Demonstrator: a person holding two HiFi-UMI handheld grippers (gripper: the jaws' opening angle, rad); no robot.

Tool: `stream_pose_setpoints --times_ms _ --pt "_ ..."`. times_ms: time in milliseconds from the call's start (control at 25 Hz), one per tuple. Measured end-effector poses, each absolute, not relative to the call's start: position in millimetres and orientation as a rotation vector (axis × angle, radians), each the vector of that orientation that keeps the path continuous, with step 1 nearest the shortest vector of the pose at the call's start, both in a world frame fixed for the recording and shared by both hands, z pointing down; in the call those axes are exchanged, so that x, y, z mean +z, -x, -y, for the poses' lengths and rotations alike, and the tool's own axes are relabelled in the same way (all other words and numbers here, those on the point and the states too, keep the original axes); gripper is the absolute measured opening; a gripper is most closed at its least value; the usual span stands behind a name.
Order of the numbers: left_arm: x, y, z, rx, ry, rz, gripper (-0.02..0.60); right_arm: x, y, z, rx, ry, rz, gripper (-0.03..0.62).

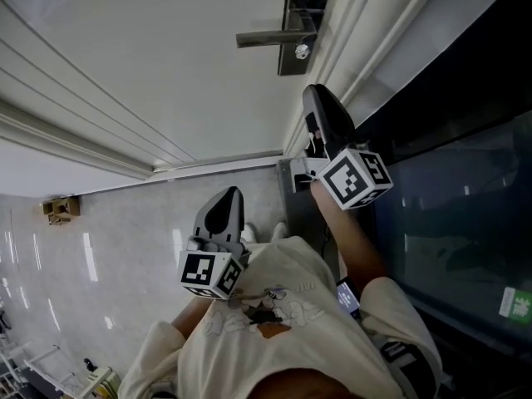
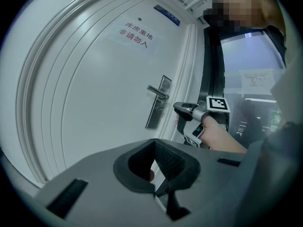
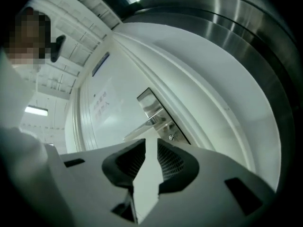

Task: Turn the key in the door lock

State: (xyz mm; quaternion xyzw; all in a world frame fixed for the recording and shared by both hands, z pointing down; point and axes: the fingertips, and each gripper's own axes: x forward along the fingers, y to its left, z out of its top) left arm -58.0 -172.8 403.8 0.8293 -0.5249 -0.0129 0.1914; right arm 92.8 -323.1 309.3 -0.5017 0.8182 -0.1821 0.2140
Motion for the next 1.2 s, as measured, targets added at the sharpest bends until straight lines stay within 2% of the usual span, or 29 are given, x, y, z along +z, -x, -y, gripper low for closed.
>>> stream_pose_setpoints --times_ms 240,720,1200 --pt "405.6 40.3 176.7 -0.037 -2.368 1.402 0.006 322.5 -81.4 261.8 -0.371 1.441 -2.408 0.009" --pt "400.4 8.8 176.5 -0.044 -2.475 1.240 0.006 364.8 -80.8 186.7 -0.346 1.656 -2.463 0.006" --pt "398.4 6.6 175.5 -0.043 -2.498 1.203 0.006 384.4 -70.3 176.4 -0.414 1.699 -2.477 0.006"
